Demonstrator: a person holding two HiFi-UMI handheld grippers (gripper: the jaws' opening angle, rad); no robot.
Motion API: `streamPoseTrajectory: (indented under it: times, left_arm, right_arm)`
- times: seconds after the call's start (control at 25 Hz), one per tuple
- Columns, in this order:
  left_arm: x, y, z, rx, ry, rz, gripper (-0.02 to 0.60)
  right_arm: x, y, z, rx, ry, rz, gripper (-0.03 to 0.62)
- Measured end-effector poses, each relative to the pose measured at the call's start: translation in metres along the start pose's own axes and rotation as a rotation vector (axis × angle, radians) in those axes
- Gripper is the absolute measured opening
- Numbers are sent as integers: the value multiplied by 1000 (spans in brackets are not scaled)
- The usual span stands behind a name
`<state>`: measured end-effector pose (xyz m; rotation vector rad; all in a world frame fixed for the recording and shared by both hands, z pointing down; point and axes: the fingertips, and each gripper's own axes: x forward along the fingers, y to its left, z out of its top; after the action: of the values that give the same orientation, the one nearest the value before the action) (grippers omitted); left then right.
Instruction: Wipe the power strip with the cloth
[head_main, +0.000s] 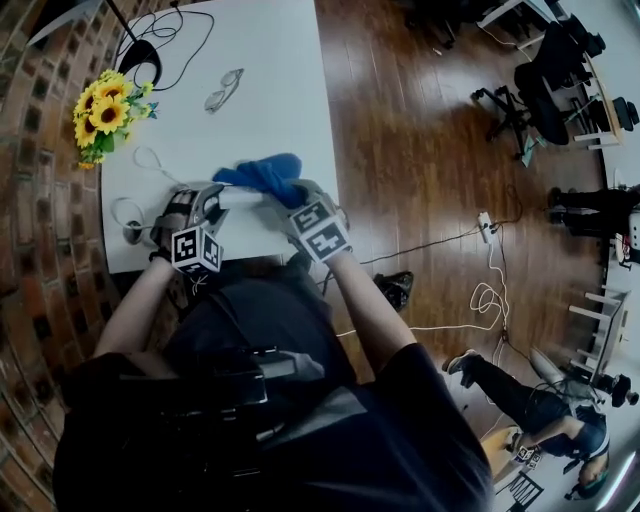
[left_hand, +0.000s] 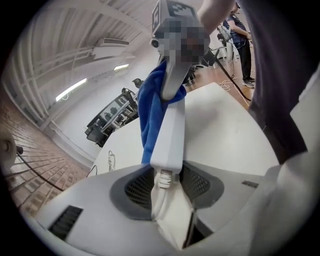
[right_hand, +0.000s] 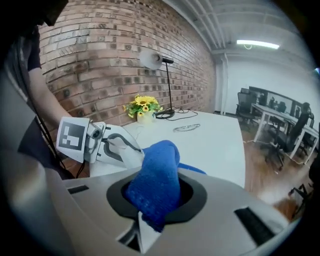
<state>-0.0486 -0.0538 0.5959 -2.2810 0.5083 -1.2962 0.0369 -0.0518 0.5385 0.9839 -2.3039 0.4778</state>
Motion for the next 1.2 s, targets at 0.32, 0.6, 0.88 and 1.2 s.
streamPoseTrajectory:
  times: [0.32, 0.6, 0.88, 1.2]
  left_arm:
    - [-2, 6, -5, -127, 28, 36, 173]
    - [-3, 0, -13, -262, 43, -39, 213]
    - [-13, -7, -22, -349, 38, -108, 240]
    - [-52, -2, -33, -555, 2, -140, 258]
  right_arm:
    - [0, 13, -3, -56, -20, 50, 66]
    - [-1, 26, -12, -134, 8, 31, 66]
    - [4, 35, -15, -178, 43, 45, 66]
    - [12, 41, -39, -172, 95, 30, 60]
